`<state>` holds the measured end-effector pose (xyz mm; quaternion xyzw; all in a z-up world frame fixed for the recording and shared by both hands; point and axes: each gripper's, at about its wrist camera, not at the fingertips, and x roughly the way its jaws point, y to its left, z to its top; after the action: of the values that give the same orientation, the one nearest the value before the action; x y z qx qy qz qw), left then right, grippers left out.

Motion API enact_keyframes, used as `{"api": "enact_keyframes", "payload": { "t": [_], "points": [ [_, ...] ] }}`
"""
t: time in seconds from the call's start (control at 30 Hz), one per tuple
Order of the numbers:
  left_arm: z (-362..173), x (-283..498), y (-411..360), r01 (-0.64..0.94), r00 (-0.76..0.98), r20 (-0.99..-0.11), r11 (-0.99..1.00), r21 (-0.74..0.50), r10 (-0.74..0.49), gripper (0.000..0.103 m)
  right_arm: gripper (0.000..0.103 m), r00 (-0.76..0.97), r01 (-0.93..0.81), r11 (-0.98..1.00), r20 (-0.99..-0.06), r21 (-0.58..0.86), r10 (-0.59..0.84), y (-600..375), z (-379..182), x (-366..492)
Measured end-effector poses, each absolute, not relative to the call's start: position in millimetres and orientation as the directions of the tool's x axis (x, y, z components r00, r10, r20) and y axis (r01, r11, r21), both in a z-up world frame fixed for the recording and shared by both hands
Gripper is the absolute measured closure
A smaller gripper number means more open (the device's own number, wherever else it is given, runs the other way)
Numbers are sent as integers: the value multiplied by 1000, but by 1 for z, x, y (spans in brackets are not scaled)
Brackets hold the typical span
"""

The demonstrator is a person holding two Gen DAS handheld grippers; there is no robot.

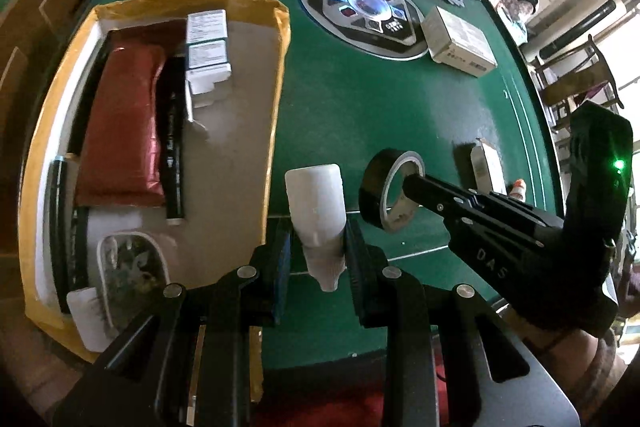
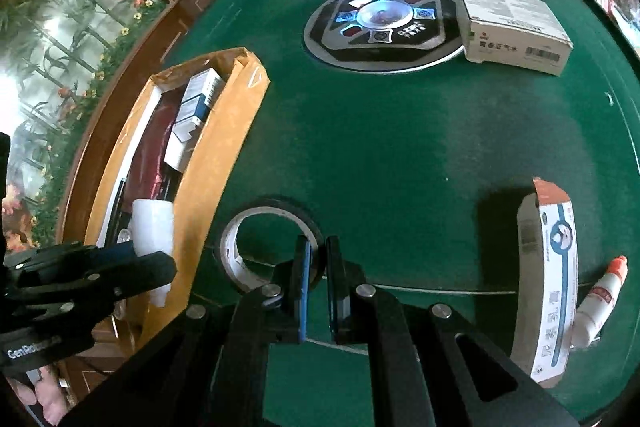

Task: Organize objects
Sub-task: 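Grasp the black tape roll with the right gripper while the left holds the bottle, then carry the white bottle and tape roll over the cardboard tray with both grippers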

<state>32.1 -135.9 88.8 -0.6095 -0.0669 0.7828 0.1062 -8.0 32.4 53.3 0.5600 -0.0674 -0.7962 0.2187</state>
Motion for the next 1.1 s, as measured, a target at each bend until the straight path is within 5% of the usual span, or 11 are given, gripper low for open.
{"api": "enact_keyframes", "payload": {
  "t": [1.1],
  "points": [
    [107,36,-272,173,-326,-935,-963,-207,143,78,98,-270,392,-860,-852,328,-448,-14,82,-3]
  ]
}}
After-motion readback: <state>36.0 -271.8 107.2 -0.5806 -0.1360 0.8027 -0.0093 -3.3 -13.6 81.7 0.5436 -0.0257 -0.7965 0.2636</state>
